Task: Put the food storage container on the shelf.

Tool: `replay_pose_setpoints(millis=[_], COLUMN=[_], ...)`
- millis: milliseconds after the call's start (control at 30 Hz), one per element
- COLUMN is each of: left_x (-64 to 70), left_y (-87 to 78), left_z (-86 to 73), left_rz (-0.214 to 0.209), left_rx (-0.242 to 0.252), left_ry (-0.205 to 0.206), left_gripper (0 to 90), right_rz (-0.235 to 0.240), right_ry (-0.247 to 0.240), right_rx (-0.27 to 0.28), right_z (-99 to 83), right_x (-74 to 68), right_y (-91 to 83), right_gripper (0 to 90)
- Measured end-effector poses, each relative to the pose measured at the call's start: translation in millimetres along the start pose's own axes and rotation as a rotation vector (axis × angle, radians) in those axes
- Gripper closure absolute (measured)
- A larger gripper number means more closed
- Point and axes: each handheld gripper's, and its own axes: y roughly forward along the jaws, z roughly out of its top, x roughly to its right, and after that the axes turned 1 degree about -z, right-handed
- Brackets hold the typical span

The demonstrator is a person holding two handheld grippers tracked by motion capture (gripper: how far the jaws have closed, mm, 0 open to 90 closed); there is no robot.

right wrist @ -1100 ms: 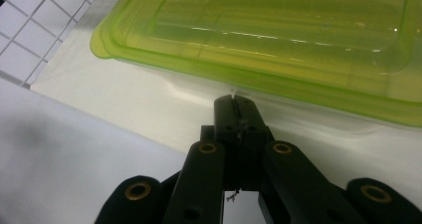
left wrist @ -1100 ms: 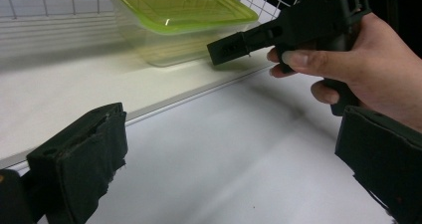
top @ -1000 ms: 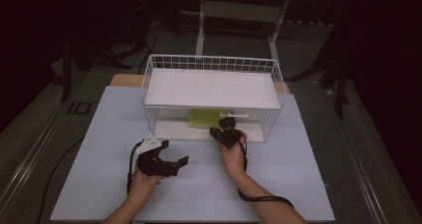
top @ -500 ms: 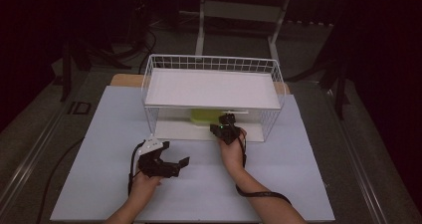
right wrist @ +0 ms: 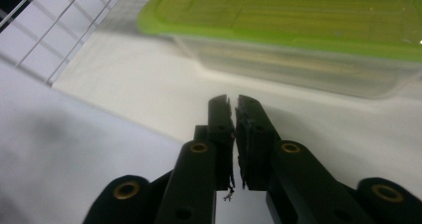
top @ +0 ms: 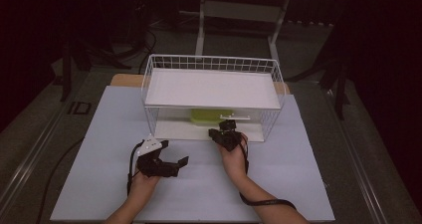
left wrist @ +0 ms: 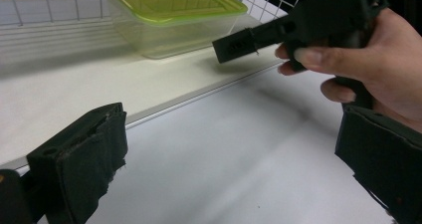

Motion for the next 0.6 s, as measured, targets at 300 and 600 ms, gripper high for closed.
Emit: replay_pose_setpoints(millis=[300,600], left_x=[2.1,10.4], left_y=[0.2,1.3], left_z=[4.1,11.6], left_rz=[-0.022,-0.067], left_rx=[0.010,0.011], left_ry=[0.007,0.025], left_gripper=[0.8,0.8], right_rz=[0.004,0.147], right_ry=[-0.071,-0.138], right_rx=[0.070,0.089], right_z=[-10.7,-20.0], right_x=[-2.8,3.0], right_y=[-22.1,-42.7], right_gripper=[40.5,18.2])
